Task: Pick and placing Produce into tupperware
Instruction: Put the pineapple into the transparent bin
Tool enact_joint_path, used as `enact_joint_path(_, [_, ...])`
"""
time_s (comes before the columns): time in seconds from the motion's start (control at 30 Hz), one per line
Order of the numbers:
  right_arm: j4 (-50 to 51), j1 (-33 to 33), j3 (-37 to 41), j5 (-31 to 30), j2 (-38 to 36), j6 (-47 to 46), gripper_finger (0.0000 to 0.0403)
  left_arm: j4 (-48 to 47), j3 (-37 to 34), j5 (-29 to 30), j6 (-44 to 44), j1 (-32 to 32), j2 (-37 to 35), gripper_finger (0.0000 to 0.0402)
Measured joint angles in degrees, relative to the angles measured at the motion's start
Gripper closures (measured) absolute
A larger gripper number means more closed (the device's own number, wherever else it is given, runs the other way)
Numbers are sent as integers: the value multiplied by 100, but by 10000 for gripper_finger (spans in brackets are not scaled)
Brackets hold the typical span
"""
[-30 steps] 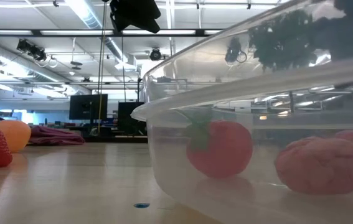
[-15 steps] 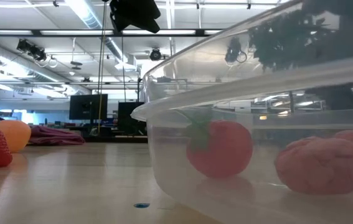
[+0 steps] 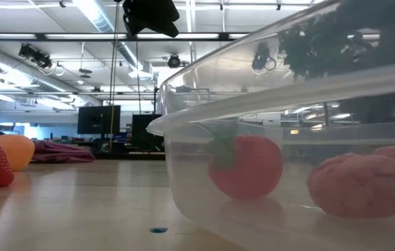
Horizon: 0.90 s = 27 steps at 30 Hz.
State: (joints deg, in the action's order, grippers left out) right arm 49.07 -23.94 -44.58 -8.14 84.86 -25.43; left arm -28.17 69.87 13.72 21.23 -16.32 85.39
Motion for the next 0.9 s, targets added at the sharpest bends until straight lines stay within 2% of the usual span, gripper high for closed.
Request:
enact_joint_path(0.4, [-416, 22, 2, 20, 305, -53, 137, 4, 0, 0, 2, 0, -1, 239])
enact_joint_path(0.63, [-550, 22, -1, 3, 549, -48, 148, 3, 0, 0, 4, 0, 1, 239])
enact_joint_path(0.9, [-518, 22, 2, -26, 230, -487, 180, 3, 0, 0, 4, 0, 0, 239])
